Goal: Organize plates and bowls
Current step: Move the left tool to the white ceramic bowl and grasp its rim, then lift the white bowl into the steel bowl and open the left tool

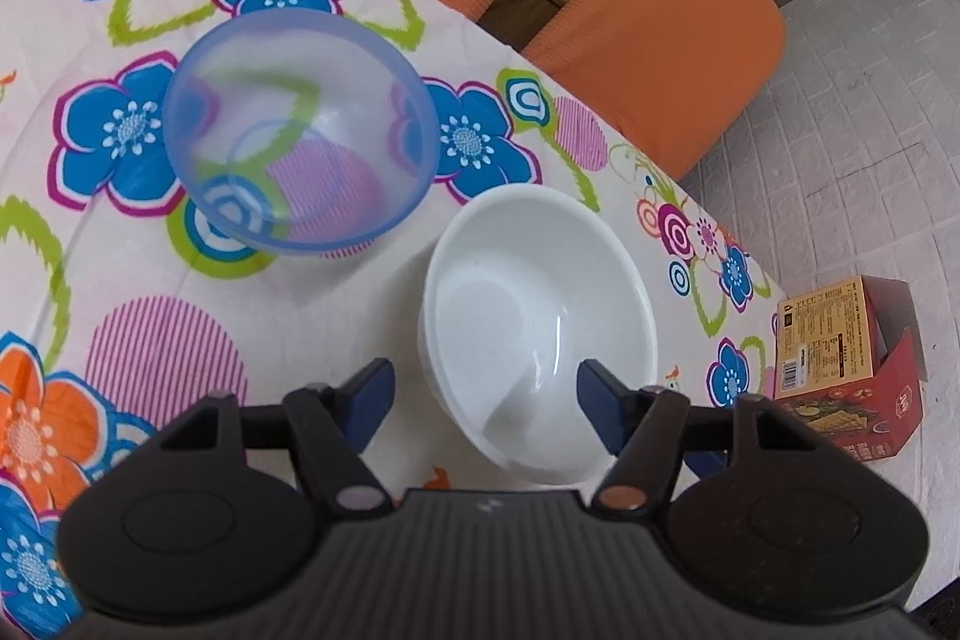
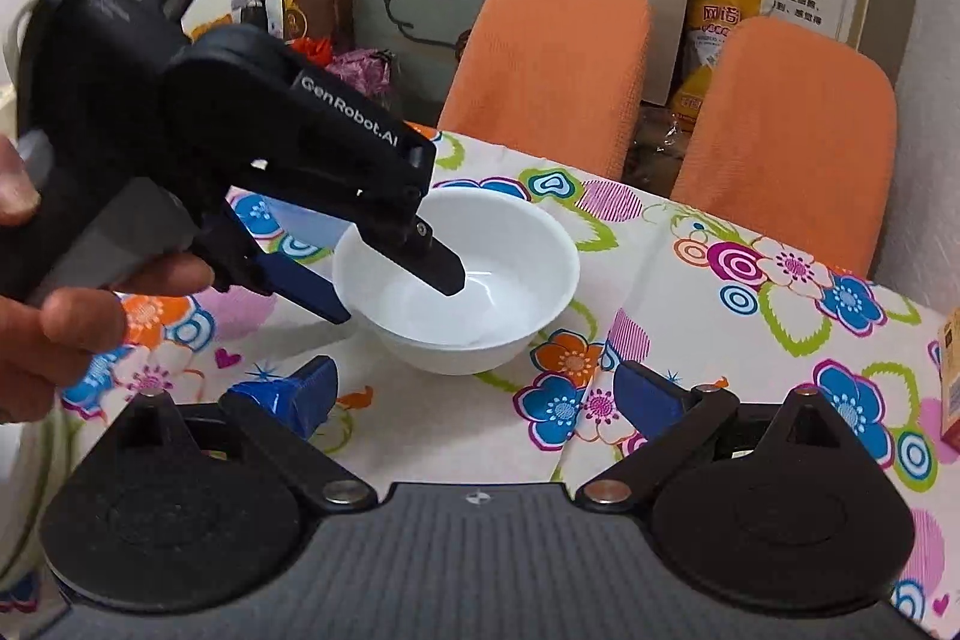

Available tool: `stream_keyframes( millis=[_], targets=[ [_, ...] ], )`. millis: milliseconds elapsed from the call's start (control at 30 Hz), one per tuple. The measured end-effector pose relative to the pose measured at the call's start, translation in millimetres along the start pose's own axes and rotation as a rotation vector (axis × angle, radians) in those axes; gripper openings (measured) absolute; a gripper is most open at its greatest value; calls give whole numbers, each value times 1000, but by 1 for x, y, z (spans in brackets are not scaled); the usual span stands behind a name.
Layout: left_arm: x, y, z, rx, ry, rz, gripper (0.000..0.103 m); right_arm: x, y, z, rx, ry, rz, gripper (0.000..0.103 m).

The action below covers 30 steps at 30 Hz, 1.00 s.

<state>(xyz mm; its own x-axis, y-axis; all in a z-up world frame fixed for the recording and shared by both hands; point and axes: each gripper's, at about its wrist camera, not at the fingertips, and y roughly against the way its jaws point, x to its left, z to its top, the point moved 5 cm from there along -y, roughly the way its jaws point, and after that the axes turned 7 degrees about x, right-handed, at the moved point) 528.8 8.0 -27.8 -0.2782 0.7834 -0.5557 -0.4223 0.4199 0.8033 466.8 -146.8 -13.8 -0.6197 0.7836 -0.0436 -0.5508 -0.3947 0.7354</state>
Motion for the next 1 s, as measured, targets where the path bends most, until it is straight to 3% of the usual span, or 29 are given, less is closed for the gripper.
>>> stream_keyframes(
  millis=[133,400,567,1000],
  targets=[
    [1,-4,2,-10,-3,16,67,-2,-25,5,31,24,14,86],
    [-9,-8,-2,-61,-44,74,67,-4,-50,5,7,57,23,86],
    [-17,-11,-7,-83,-99,110,67,-6,-53,1,-23,9,73,88],
    [-25,-16,-6,-63,-156,113,67,-4,-58,8,-30,11,80,88]
  ],
)
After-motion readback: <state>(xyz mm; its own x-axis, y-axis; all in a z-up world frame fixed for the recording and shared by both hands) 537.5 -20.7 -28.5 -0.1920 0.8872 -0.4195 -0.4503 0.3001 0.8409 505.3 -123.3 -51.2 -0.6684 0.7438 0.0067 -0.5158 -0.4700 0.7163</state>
